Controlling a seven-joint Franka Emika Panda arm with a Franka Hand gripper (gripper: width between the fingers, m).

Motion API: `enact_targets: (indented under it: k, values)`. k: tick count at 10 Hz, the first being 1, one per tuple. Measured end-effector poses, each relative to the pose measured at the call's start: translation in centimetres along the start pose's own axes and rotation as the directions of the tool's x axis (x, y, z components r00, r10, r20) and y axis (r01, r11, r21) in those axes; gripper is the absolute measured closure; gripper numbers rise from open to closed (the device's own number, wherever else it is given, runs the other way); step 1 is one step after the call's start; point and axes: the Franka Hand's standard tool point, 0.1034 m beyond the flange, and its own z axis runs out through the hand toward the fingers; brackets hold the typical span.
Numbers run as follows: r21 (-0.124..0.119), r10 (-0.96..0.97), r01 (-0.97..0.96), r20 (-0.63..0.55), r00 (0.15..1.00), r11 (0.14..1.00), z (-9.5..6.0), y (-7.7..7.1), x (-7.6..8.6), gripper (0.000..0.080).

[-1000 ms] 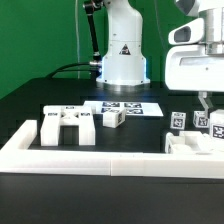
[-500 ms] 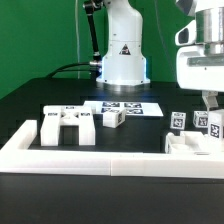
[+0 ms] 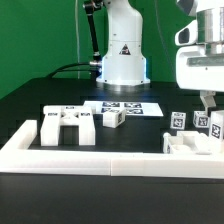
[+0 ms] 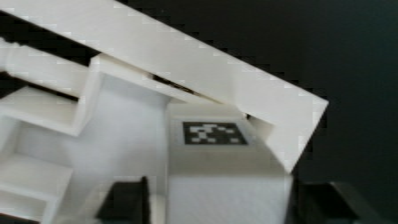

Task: Assemble chair

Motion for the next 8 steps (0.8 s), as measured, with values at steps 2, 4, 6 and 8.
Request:
enact_targets:
  k: [2, 4, 6, 8]
  values:
    - [0.000, -0.236, 0.236, 0.000, 0.972, 0.972, 0.03, 0.03, 0.04, 0.0188]
    - [0.000, -0.444, 0.444, 0.001, 0.896, 0.896, 0.06, -0.01, -0.09, 0.0152]
    - [0.000, -0.589, 0.589, 0.003, 0.808, 0.808, 0.08, 0.00, -0.20, 0.0151]
    - [-0.008, -0.758, 0.758, 0.005, 0.653, 0.653, 0.08, 0.13, 0.02, 0.0151]
